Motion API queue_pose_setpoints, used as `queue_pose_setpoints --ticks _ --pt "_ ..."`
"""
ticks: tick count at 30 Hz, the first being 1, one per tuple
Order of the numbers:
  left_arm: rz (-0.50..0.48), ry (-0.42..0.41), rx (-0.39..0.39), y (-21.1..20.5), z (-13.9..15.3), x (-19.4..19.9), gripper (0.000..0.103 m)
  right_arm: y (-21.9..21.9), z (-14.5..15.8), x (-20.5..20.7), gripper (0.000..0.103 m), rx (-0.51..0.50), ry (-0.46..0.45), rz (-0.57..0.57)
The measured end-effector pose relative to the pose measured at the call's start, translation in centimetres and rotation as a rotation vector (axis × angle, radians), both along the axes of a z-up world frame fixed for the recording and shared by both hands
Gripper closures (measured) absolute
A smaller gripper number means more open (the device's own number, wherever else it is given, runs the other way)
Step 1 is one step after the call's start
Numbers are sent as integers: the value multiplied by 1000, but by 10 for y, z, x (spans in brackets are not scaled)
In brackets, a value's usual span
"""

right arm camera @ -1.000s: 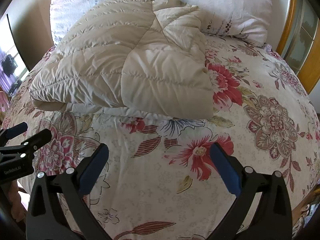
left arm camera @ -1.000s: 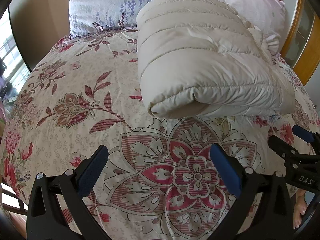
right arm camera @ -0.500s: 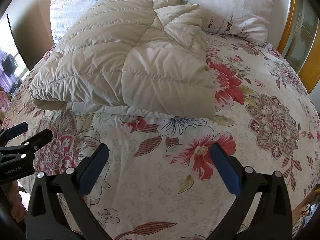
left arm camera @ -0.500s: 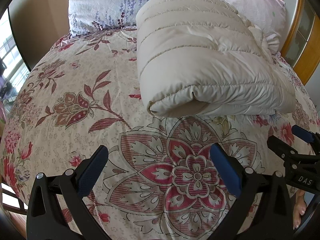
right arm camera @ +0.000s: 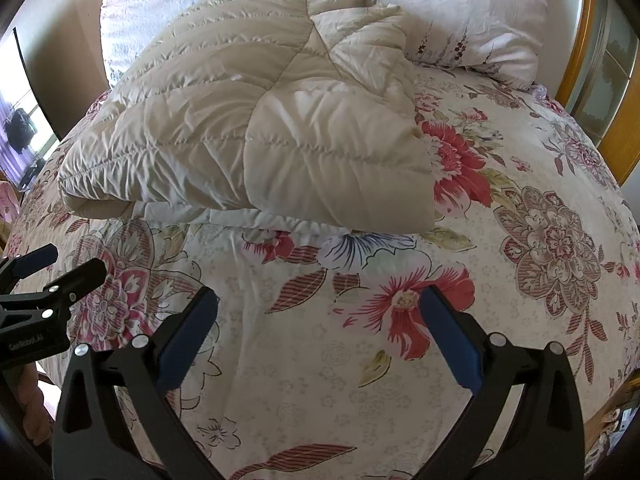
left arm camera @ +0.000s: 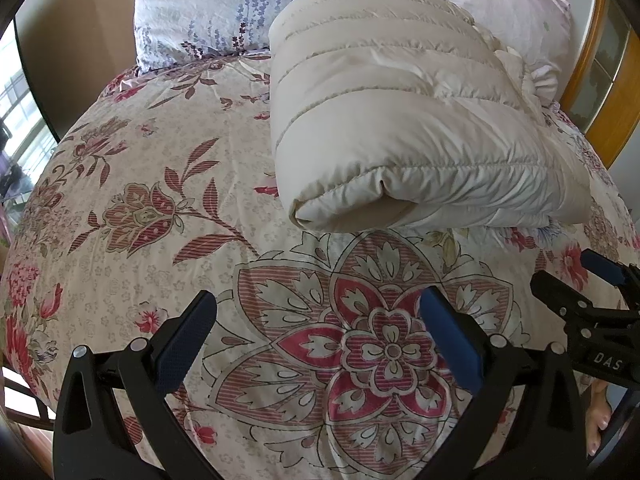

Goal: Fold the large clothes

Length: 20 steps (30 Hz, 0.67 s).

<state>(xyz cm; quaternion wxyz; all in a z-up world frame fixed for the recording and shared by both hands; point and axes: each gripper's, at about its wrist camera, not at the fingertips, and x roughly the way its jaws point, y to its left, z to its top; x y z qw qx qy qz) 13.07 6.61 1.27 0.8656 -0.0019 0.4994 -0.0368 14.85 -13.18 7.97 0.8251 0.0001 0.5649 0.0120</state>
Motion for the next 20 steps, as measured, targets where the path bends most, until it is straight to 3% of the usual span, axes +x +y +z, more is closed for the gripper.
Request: queue_pose_setpoints --ticks 20 --pt "-5 15 -4 3 -3 4 1 0 -3 2 2 3 13 12"
